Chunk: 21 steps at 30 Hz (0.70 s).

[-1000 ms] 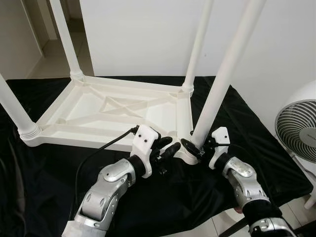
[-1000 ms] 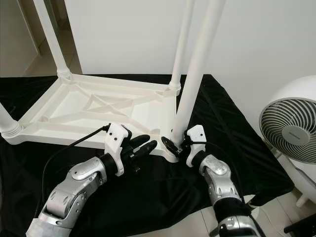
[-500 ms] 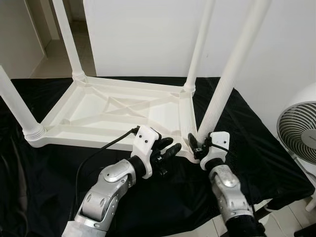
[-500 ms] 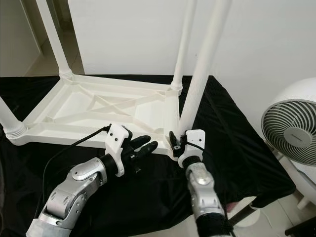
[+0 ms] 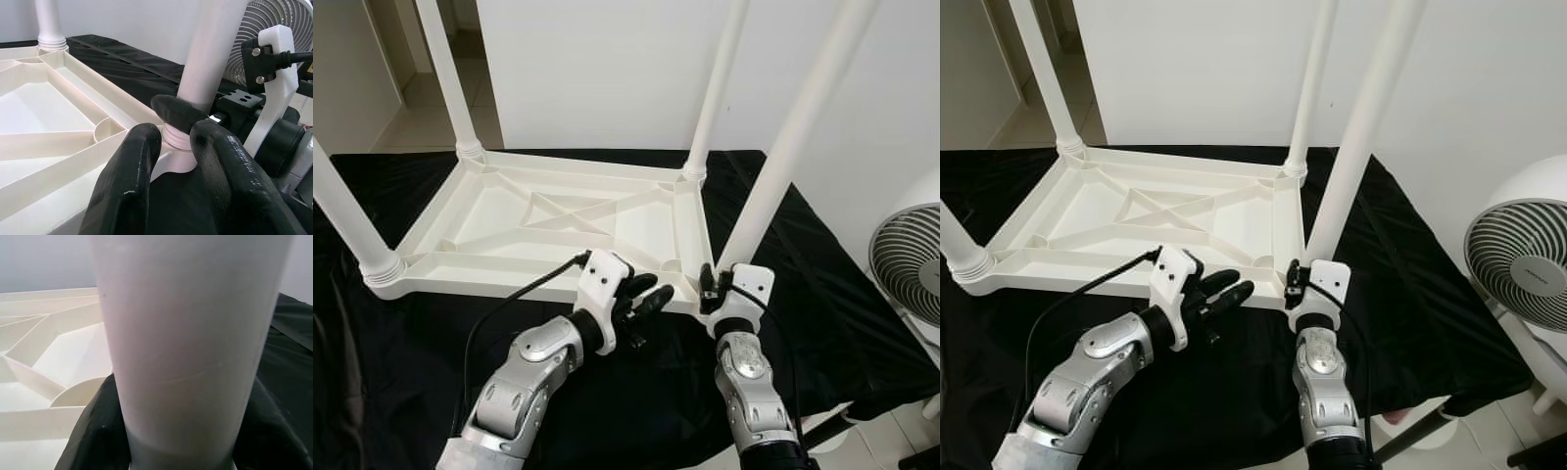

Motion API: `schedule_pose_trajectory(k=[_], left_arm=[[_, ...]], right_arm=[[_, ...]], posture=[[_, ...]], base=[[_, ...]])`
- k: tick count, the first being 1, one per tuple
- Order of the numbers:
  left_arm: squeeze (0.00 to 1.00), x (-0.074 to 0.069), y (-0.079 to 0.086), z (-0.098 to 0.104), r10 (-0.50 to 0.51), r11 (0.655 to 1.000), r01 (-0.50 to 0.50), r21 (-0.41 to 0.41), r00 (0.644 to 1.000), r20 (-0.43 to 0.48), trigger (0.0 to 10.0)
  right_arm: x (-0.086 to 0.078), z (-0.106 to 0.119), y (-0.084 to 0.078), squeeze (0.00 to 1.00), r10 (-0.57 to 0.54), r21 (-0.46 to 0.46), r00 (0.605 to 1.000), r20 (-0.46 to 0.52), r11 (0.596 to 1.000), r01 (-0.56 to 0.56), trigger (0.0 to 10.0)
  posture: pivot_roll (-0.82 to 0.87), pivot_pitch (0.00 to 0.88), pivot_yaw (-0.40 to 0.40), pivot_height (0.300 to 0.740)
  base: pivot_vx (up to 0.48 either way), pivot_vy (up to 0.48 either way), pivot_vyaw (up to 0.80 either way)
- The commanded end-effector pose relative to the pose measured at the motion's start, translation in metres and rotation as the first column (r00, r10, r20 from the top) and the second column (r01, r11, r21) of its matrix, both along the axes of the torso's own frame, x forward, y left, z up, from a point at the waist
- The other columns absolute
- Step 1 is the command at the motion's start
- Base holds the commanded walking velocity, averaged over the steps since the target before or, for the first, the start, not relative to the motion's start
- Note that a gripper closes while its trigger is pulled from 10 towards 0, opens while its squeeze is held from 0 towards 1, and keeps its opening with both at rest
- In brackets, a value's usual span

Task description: Building children table

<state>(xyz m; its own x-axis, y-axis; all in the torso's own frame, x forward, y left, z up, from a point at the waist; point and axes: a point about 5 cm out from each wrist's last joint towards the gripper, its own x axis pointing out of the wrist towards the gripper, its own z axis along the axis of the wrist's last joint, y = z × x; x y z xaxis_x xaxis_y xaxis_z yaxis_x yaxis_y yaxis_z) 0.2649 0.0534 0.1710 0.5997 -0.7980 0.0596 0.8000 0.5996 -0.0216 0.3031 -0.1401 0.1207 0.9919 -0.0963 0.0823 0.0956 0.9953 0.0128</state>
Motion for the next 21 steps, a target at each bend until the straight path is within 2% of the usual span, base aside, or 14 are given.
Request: schedule_pose_trajectory(k=[1,9,13,16,17,18,19,21], left_arm=[[0.0,-0.001,0.0,0.002,0.002,1.0,-0.002,0.002,1.0,0.005,10.0],[0.0,-0.001,-0.001,0.002,0.002,1.0,-0.002,0.001,1.0,0.006,10.0],[0.0,-0.001,-0.002,0.002,0.004,1.0,-0.004,0.001,1.0,0.007,10.0],[0.0,-0.001,-0.002,0.002,0.001,1.0,-0.001,0.003,1.0,0.009,10.0],[0.0,-0.001,-0.002,0.002,0.001,1.0,-0.001,0.003,1.0,0.009,10.0],[0.0,-0.001,-0.002,0.002,-0.001,1.0,0.001,0.004,1.0,0.009,10.0],[0.0,-0.001,-0.002,0.002,-0.001,1.0,0.001,0.004,1.0,0.009,10.0],[0.0,0.0,-0.002,0.002,-0.003,1.0,0.003,0.005,1.0,0.009,10.0]], right_arm=[[-0.005,-0.022,-0.004,1.0,0.025,-0.005,0.995,-0.092,1.0,-0.026,10.0],[-0.005,-0.022,-0.011,1.0,0.081,-0.018,0.992,-0.093,0.996,-0.083,10.0],[-0.006,-0.02,-0.023,1.0,0.145,-0.048,0.986,-0.081,0.988,-0.149,10.0],[-0.006,-0.017,-0.037,1.0,0.271,-0.085,0.959,-0.084,0.957,-0.278,10.0],[-0.006,-0.017,-0.037,1.0,0.271,-0.085,0.959,-0.084,0.957,-0.278,10.0],[-0.007,-0.015,-0.045,1.0,0.346,-0.087,0.934,-0.092,0.931,-0.354,10.0],[-0.007,-0.015,-0.045,1.0,0.346,-0.087,0.934,-0.092,0.931,-0.354,10.0],[-0.006,-0.011,-0.054,1.0,0.41,-0.14,0.907,-0.093,0.897,-0.42,10.0]], posture=[[0.0,0.047,-0.012,0.74],[0.0,0.043,-0.019,0.74],[0.0,0.039,-0.021,0.74],[0.0,0.033,-0.02,0.74],[0.0,0.033,-0.02,0.74],[0.0,0.031,-0.018,0.74],[0.0,0.031,-0.018,0.74],[-0.01,0.028,-0.013,0.74]], base=[[0.0,0.0,0.0],[0.0,0.0,0.0],[0.0,0.0,0.0],[0.0,0.0,0.0],[0.0,0.0,0.0],[0.0,0.0,0.0],[0.0,0.0,0.0],[0.0,0.0,0.0]])
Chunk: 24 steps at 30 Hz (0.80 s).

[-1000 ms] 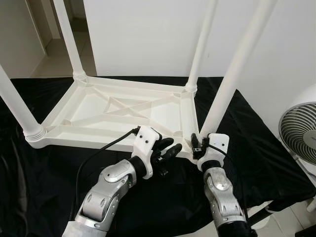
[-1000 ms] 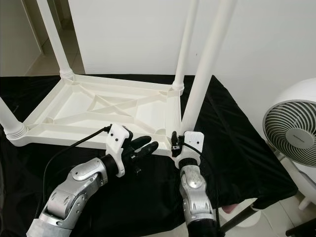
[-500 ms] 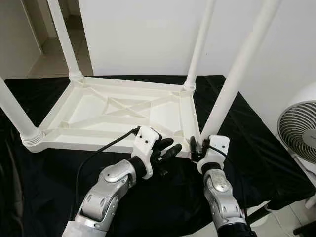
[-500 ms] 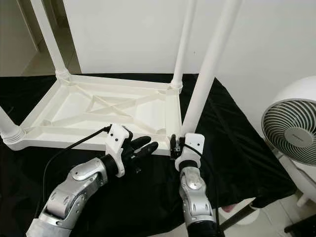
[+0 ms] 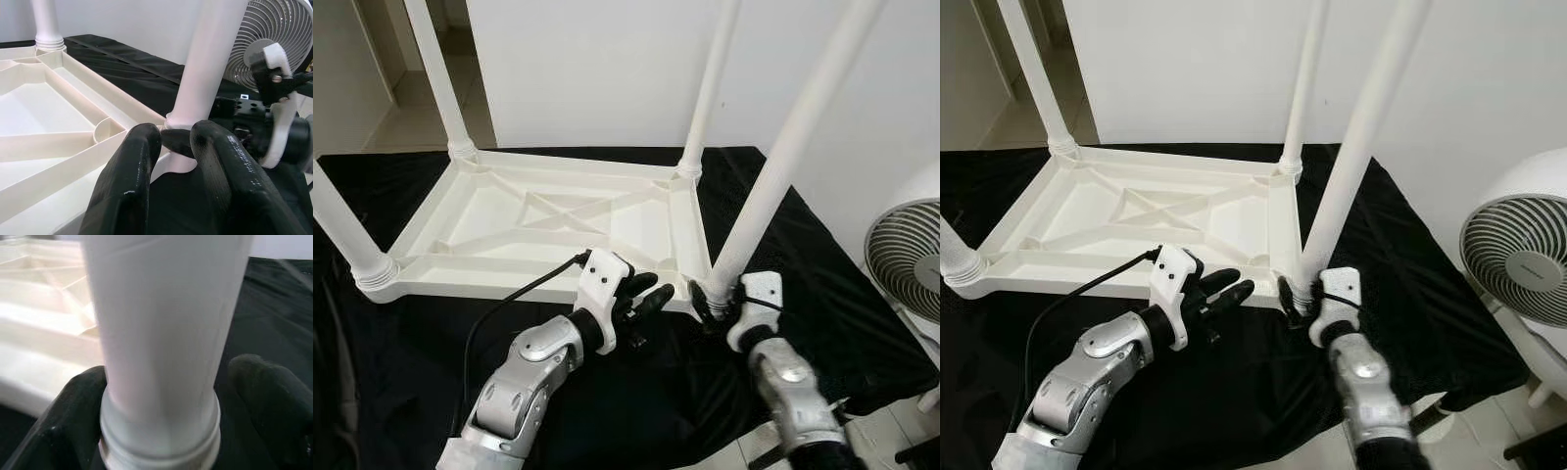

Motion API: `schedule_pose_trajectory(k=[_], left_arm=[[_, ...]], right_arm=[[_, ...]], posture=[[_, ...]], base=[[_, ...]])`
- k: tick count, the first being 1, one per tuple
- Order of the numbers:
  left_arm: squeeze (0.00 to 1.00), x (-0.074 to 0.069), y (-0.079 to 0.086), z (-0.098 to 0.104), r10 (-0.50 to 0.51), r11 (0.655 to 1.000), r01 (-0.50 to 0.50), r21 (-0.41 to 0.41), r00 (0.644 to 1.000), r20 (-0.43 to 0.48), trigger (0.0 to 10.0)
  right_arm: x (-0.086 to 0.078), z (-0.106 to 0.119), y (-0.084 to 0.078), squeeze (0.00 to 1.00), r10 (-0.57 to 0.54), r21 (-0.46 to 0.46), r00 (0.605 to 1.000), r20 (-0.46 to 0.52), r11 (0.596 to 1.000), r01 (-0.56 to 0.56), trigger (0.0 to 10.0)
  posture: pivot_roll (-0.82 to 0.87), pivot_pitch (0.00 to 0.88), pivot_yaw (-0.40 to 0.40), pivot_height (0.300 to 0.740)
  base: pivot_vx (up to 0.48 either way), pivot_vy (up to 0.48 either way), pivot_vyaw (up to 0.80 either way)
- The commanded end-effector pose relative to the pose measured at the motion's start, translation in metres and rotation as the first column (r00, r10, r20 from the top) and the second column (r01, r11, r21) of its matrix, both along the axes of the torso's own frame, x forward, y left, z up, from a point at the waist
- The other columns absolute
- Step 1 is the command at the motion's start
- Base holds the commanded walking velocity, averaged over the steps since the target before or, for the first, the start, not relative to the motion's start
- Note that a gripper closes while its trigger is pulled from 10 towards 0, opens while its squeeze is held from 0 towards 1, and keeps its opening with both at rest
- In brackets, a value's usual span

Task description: Building children table

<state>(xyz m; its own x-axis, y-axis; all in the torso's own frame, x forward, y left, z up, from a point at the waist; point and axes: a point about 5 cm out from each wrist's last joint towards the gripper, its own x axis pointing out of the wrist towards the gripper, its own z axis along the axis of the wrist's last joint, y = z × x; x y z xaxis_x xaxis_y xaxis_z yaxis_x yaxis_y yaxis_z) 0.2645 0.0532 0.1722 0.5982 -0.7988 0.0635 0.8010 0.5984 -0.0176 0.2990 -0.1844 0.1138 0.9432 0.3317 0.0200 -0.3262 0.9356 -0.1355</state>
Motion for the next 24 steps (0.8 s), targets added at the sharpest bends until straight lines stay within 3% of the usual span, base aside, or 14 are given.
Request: schedule_pose_trajectory(k=[1,6,7,18,19,20,24], left_arm=[[0.0,0.0,-0.002,0.001,-0.006,1.0,0.006,0.006,1.0,0.005,10.0],[0.0,0.001,-0.002,0.001,-0.015,1.0,0.015,0.009,1.0,0.007,10.0],[0.0,0.001,-0.002,0.002,-0.016,1.0,0.016,0.009,1.0,0.008,10.0],[0.0,0.0,-0.001,0.003,-0.016,1.0,0.016,0.011,1.0,0.009,10.0],[0.0,0.0,-0.001,0.003,-0.015,1.0,0.015,0.011,1.0,0.009,10.0],[0.0,0.0,-0.001,0.004,-0.012,1.0,0.012,0.011,1.0,0.009,10.0],[0.0,0.0,0.002,0.004,0.002,1.0,-0.002,0.01,1.0,0.008,10.0]], right_arm=[[0.0,-0.003,-0.013,1.0,0.042,-0.028,0.999,-0.018,0.999,-0.043,10.0],[0.006,0.004,-0.014,1.0,0.154,-0.075,0.988,-0.026,0.985,-0.155,10.0],[0.008,0.006,-0.012,0.0,0.189,-0.076,0.982,-0.026,0.979,-0.191,10.0],[0.021,0.014,0.005,0.0,0.377,-0.138,0.926,-0.02,0.916,-0.376,10.0],[0.022,0.013,0.006,0.0,0.405,-0.146,0.914,-0.029,0.903,-0.405,3.1],[0.022,0.012,0.006,0.0,0.427,-0.155,0.904,-0.04,0.891,-0.427,0.0],[0.019,0.009,0.004,0.0,0.462,-0.155,0.885,-0.062,0.871,-0.466,0.0]], posture=[[-0.01,0.027,-0.01,0.74],[-0.01,0.024,-0.004,0.74],[-0.01,0.024,-0.001,0.74],[-0.01,0.036,0.005,0.74],[-0.01,0.037,0.004,0.74],[0.0,0.04,-0.001,0.74],[0.01,0.047,-0.01,0.74]], base=[[0.0,0.0,0.0],[0.0,0.0,0.0],[0.0,0.0,0.0],[0.0,0.0,0.0],[0.0,0.0,0.0],[0.0,0.0,0.0],[0.0,0.0,0.0]])
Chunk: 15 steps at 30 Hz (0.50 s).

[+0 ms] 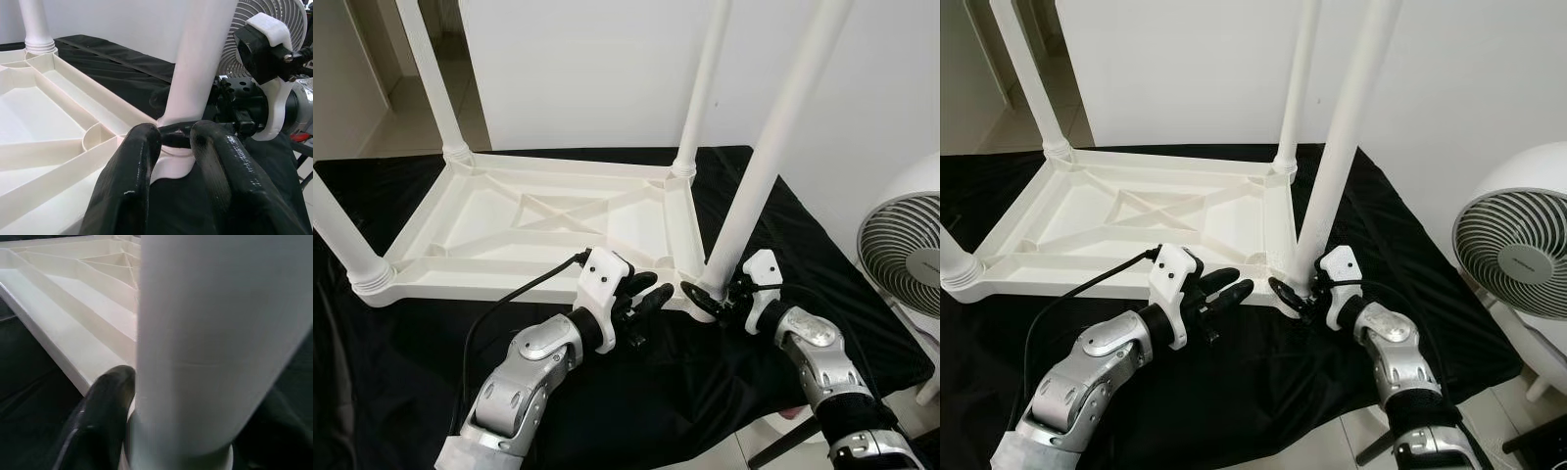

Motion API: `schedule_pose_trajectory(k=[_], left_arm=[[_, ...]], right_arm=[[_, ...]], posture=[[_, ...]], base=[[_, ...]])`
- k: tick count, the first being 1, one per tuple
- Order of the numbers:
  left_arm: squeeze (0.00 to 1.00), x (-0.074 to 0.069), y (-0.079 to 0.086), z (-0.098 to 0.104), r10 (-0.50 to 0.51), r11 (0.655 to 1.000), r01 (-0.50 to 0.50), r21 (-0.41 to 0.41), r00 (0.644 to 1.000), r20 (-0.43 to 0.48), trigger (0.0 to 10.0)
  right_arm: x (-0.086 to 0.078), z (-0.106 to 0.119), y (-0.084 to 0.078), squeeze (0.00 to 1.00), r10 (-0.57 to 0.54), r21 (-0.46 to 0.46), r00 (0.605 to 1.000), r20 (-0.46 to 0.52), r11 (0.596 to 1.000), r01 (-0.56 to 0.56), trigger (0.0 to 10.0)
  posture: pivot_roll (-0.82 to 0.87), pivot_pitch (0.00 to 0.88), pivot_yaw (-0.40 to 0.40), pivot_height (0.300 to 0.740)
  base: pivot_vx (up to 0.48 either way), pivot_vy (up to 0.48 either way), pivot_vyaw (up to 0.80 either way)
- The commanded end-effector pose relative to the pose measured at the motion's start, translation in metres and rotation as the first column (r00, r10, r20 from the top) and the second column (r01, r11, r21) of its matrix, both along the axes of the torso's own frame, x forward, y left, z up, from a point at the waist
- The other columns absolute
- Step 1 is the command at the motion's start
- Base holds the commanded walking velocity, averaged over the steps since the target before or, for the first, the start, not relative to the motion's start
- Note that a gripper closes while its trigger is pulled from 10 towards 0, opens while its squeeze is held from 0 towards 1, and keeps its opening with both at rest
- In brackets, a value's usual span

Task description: Building children table

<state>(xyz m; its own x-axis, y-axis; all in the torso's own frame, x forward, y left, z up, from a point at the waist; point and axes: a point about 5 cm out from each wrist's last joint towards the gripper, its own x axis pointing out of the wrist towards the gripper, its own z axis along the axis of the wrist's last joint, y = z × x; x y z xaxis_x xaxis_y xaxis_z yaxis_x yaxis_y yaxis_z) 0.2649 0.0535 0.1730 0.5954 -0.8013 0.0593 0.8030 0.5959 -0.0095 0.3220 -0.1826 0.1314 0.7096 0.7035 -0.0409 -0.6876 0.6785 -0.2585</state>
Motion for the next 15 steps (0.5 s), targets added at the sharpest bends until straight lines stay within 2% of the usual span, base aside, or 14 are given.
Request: schedule_pose_trajectory(k=[1,6,7,14,15], left_arm=[[0.0,0.0,0.002,0.003,0.011,1.0,-0.011,0.001,1.0,0.003,10.0],[0.0,-0.001,0.002,0.003,0.017,1.0,-0.017,-0.001,1.0,0.001,10.0],[0.0,-0.002,0.002,0.002,0.018,1.0,-0.018,-0.002,1.0,-0.001,10.0],[0.0,-0.003,0.002,0.002,0.017,1.0,-0.017,-0.004,1.0,-0.004,10.0],[0.0,-0.003,0.001,0.002,0.017,1.0,-0.017,-0.005,1.0,-0.005,10.0]], right_arm=[[-0.005,-0.01,0.001,0.0,0.039,-0.032,0.999,-0.037,0.999,-0.041,0.0],[-0.008,-0.012,-0.001,0.0,0.018,-0.018,0.999,-0.033,1.0,-0.019,0.0],[-0.011,-0.015,-0.002,0.0,-0.025,0.002,0.999,-0.034,1.0,0.025,0.0],[-0.016,-0.023,0.003,0.0,-0.127,0.027,0.991,-0.038,0.991,0.128,0.0],[-0.018,-0.025,0.005,0.0,-0.19,0.043,0.981,-0.04,0.981,0.191,0.0]], posture=[[0.01,0.047,-0.01,0.74],[0.01,0.054,-0.016,0.74],[0.0,0.056,-0.017,0.74],[0.0,0.061,-0.019,0.74],[0.0,0.062,-0.019,0.74]], base=[[0.0,0.0,0.0],[0.0,0.0,0.0],[0.0,0.0,0.0],[0.0,0.0,0.0],[0.0,0.0,0.0]])
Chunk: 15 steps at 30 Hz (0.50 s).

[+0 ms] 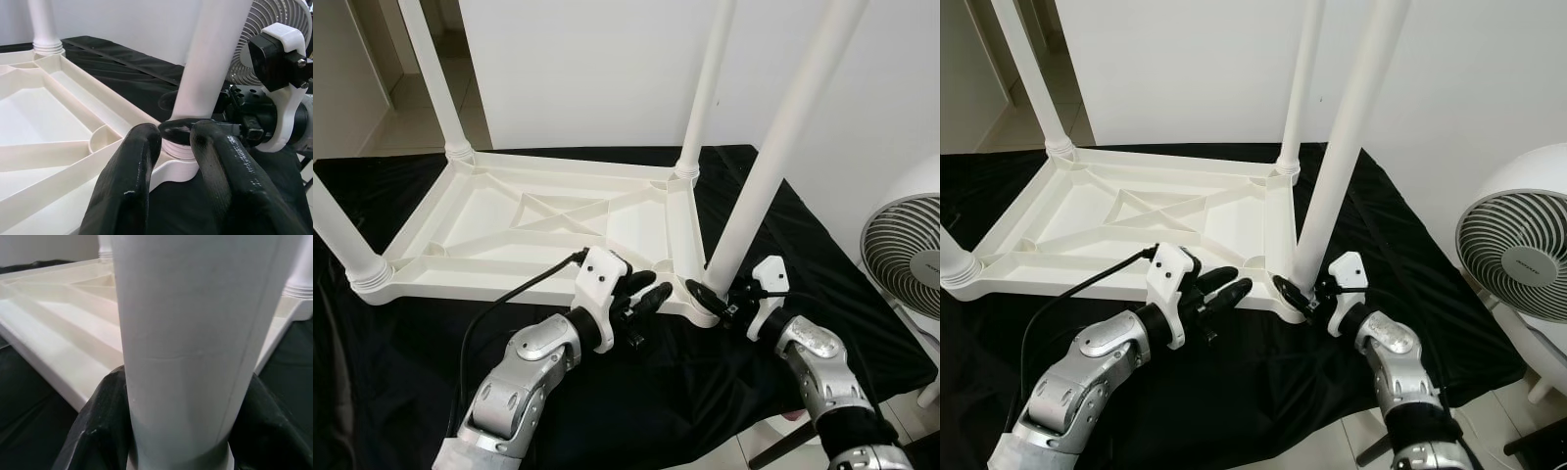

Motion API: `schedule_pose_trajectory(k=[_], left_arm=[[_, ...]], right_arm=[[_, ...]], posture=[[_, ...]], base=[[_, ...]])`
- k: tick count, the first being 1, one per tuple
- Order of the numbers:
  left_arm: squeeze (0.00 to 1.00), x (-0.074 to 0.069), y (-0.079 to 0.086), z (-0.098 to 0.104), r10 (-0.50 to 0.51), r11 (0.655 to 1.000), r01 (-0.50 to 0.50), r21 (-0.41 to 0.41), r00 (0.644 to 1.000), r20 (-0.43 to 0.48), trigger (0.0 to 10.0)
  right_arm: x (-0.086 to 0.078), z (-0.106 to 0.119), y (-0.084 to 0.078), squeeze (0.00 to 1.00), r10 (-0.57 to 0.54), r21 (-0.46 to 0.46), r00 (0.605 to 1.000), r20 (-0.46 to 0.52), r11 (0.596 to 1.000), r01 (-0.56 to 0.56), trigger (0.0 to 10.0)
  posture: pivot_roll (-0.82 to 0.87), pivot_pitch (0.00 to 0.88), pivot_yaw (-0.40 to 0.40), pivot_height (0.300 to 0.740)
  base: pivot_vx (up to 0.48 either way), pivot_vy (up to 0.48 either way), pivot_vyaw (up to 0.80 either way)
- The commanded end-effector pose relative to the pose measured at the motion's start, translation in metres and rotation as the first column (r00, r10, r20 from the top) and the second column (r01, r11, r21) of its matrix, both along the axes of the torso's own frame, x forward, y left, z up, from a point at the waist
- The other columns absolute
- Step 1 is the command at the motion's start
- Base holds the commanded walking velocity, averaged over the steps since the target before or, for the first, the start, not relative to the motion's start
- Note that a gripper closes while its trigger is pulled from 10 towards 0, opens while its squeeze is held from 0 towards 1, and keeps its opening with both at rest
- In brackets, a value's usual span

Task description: Building children table

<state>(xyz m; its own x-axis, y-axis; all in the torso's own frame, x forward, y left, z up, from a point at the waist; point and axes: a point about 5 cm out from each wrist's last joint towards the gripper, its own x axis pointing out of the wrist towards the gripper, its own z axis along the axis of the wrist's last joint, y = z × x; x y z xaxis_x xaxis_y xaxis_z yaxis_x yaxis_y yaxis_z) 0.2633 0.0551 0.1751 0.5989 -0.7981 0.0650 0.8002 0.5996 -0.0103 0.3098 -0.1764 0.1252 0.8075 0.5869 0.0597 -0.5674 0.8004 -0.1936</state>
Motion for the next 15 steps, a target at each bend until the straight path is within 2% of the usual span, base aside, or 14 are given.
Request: schedule_pose_trajectory(k=[1,2,5,7,9,10,11,14,15], left_arm=[[0.0,-0.0012,-0.0004,-0.0005,0.011,1.0,-0.011,0.0,1.0,-0.008,10.0],[0.0,-0.0012,-0.0004,-0.0005,0.011,1.0,-0.011,0.0,1.0,-0.008,10.0],[0.0,-0.0018,-0.0009,-0.001,0.01,1.0,-0.01,-0.003,1.0,-0.013,10.0],[0.0,-0.0018,-0.0009,-0.001,0.01,1.0,-0.01,-0.003,1.0,-0.013,10.0],[0.0,-0.0024,-0.0009,-0.0015,0.01,1.0,-0.01,-0.002,1.0,-0.014,10.0],[0.0,-0.0024,-0.0009,-0.0015,0.01,1.0,-0.01,-0.002,1.0,-0.014,10.0],[0.0,-0.0027,-0.0008,-0.0017,0.011,1.0,-0.011,-0.001,1.0,-0.014,10.0],[0.0,-0.003,-0.0004,-0.0014,0.018,1.0,-0.018,-0.007,1.0,-0.017,10.0],[0.0,-0.003,-0.0004,-0.0014,0.018,1.0,-0.018,-0.007,1.0,-0.017,10.0]], right_arm=[[-0.0072,-0.0202,0.0006,0.0,-0.082,-0.054,0.994,-0.076,0.995,0.078,0.0],[-0.0072,-0.0202,0.0006,0.0,-0.082,-0.054,0.994,-0.076,0.995,0.078,0.0],[-0.0092,-0.022,0.0041,0.0,-0.323,0.018,0.942,-0.086,0.945,0.326,0.0],[-0.0092,-0.022,0.0041,0.0,-0.323,0.018,0.942,-0.086,0.945,0.326,0.0],[-0.0107,-0.0215,0.0056,0.0,-0.472,0.052,0.877,-0.088,0.877,0.477,0.0],[-0.0107,-0.0215,0.0056,0.0,-0.472,0.052,0.877,-0.088,0.877,0.477,0.0],[-0.0115,-0.021,0.0059,0.0,-0.515,0.063,0.853,-0.09,0.851,0.521,0.0],[-0.0159,-0.0155,0.0057,0.0,-0.675,0.094,0.734,-0.074,0.728,0.679,0.0],[-0.0159,-0.0155,0.0057,0.0,-0.675,0.094,0.734,-0.074,0.728,0.679,0.0]], posture=[[0.0,0.064,-0.021,0.74],[0.0,0.064,-0.021,0.74],[0.0,0.064,-0.021,0.74],[0.0,0.064,-0.021,0.74],[0.0,0.066,-0.03,0.74],[0.0,0.066,-0.03,0.74],[0.0,0.066,-0.03,0.74],[0.0,0.067,-0.03,0.74],[0.0,0.067,-0.03,0.74]], base=[[0.0,0.0,0.0],[0.0,0.0,0.0],[0.0,0.0,0.0],[0.0,0.0,0.0],[0.0,0.0,0.0],[0.0,0.0,0.0],[0.0,0.0,0.0],[0.0,0.0,0.0],[0.0,0.0,0.0]])
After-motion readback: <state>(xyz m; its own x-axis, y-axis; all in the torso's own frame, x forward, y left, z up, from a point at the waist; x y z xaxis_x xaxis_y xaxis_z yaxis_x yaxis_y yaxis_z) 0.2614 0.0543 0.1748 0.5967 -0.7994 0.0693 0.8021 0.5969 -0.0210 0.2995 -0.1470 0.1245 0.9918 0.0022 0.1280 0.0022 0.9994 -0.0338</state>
